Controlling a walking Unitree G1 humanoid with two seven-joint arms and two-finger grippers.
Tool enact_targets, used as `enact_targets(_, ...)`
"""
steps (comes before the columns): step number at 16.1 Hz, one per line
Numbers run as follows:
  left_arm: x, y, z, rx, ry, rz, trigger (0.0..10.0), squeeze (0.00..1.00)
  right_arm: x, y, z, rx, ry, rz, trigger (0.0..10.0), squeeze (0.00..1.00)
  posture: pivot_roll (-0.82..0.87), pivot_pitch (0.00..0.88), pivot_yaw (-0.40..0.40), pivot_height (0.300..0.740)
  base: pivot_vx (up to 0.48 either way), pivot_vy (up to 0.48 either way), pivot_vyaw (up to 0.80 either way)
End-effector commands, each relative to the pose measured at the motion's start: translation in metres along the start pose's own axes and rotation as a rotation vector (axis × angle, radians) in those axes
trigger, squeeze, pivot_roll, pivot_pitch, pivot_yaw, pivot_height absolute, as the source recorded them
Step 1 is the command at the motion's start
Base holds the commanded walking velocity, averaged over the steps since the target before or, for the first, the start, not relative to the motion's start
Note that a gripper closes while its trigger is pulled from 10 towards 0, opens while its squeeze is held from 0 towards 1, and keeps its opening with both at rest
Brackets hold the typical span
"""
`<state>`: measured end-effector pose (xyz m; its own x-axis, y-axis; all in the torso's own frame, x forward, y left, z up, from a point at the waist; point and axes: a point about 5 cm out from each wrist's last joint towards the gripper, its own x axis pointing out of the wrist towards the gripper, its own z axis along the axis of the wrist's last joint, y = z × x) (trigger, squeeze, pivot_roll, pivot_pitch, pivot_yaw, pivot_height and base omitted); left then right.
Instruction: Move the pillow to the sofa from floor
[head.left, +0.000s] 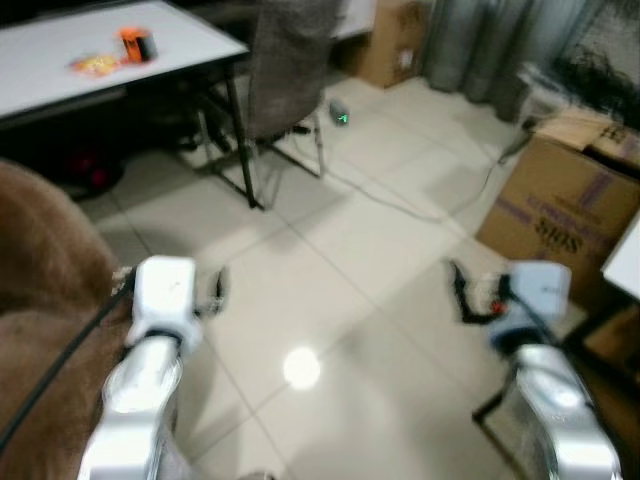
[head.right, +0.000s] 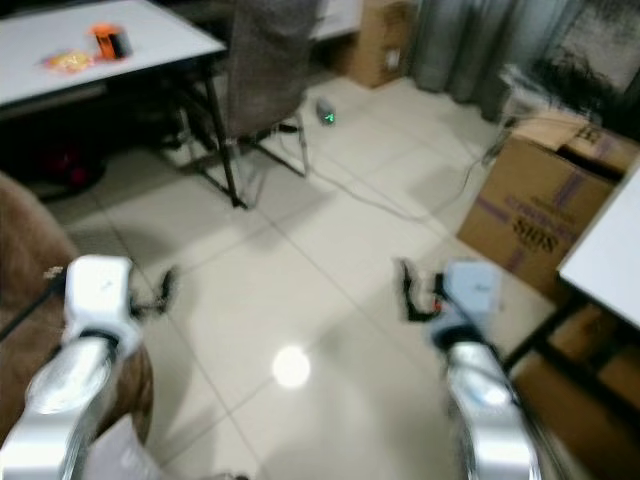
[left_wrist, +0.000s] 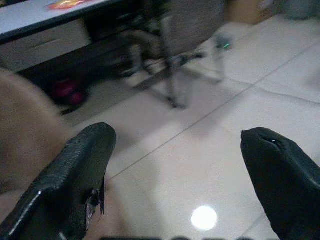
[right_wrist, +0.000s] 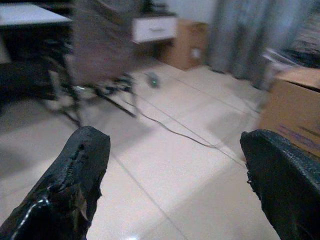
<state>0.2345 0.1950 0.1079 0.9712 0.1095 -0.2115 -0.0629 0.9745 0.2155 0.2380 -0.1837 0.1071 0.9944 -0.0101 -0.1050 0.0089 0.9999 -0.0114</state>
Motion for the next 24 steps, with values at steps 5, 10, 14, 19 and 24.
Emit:
enact_targets(5,0.004,-0.01,0.012,0.005,-0.066,-0.024,10.0,0.0,0.001,-0.019,0.008,-0.084,-0.042,-0.088,10.0,1.0,-0.11,0.0,-0.032,0.74,0.0,0.0,0.8)
enact_targets(10,-0.004,-0.009,0.008,-0.002,-0.056,0.001,10.0,0.0,0.006,-0.013,0.016,-0.04,-0.033,-0.051,10.0,1.0,-0.11,0.0,-0.068,0.74,0.0,0.0,0.8)
enact_targets(14,-0.004,-0.008,0.011,0.008,-0.072,0.002,10.0,0.0,0.004,-0.016,0.021,-0.055,-0.047,-0.059,10.0,1.0,-0.1,0.0,-0.062,0.74,0.0,0.0,0.34)
enact_targets(19,0.001,-0.006,0.02,-0.005,-0.094,-0.021,10.0,0.0,-0.005,-0.022,0.035,-0.045,-0.119,-0.115,10.0,1.0,-0.13,0.0,-0.019,0.74,0.0,0.0,0.8)
enact_targets(24,0.003,-0.003,0.036,-0.001,-0.129,-0.002,10.0,0.0,-0.007,-0.016,0.054,-0.03,-0.15,-0.095,10.0,1.0,-0.12,0.0,-0.026,0.74,0.0,0.0,0.8)
